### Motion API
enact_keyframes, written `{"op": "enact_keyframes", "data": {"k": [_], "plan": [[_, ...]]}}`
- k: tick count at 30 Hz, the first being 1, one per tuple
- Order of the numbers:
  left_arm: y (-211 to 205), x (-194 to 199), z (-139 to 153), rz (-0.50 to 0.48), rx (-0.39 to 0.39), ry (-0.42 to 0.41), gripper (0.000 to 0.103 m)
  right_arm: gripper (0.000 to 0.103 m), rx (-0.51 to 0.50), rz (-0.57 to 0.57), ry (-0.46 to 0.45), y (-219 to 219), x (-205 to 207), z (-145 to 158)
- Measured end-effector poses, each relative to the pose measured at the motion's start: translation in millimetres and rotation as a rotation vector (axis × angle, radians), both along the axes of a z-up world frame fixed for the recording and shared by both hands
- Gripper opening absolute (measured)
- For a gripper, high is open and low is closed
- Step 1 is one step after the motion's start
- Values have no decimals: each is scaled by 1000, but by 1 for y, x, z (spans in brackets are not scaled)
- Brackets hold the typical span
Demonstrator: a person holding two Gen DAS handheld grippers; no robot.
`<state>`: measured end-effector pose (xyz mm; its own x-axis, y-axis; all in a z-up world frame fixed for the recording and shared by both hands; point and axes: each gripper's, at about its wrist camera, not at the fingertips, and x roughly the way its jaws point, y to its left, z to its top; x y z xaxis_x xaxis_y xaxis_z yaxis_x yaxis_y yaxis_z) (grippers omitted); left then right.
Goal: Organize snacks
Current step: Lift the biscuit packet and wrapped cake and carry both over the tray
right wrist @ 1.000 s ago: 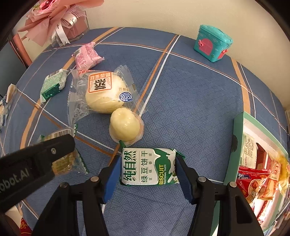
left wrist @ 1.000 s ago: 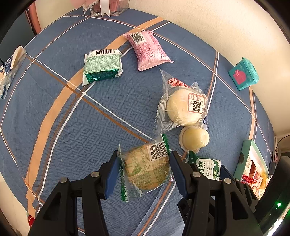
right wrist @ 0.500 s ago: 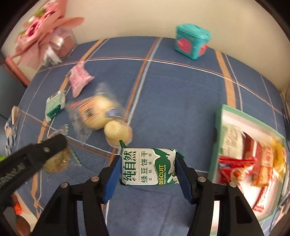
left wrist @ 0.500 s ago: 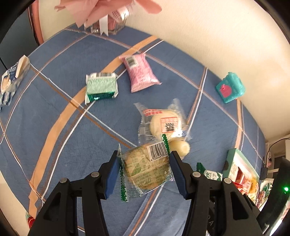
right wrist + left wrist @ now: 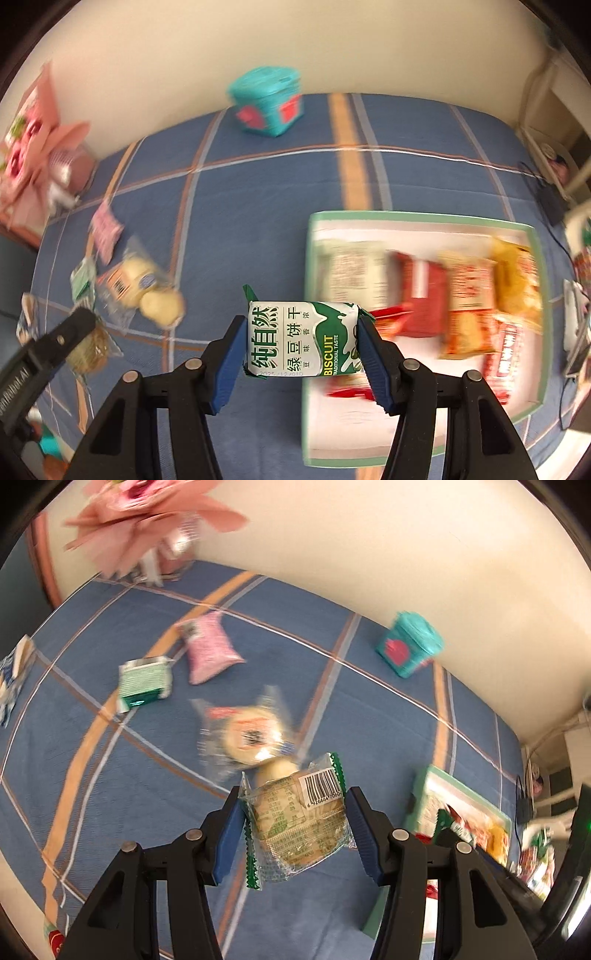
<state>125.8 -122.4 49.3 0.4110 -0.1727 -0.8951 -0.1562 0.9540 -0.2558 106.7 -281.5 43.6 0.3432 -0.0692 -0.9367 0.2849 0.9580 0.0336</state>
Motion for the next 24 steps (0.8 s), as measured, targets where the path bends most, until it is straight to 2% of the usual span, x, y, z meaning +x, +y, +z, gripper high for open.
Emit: {"op": "enact_keyframes", "data": {"k": [8, 13, 18, 24], "plan": [[-71, -2, 7, -171, 22, -37, 57, 62, -29, -157, -6, -75, -16, 14], [-109, 2, 7, -259, 45, -62, 57, 62, -45, -218, -17, -108, -28, 22], [-132, 11, 6, -307, 55, -96, 57, 62, -41, -242, -23, -127, -32, 25], [-155, 22, -7, -359, 58, -113, 57, 62, -24, -235, -8, -132, -23, 13]]}}
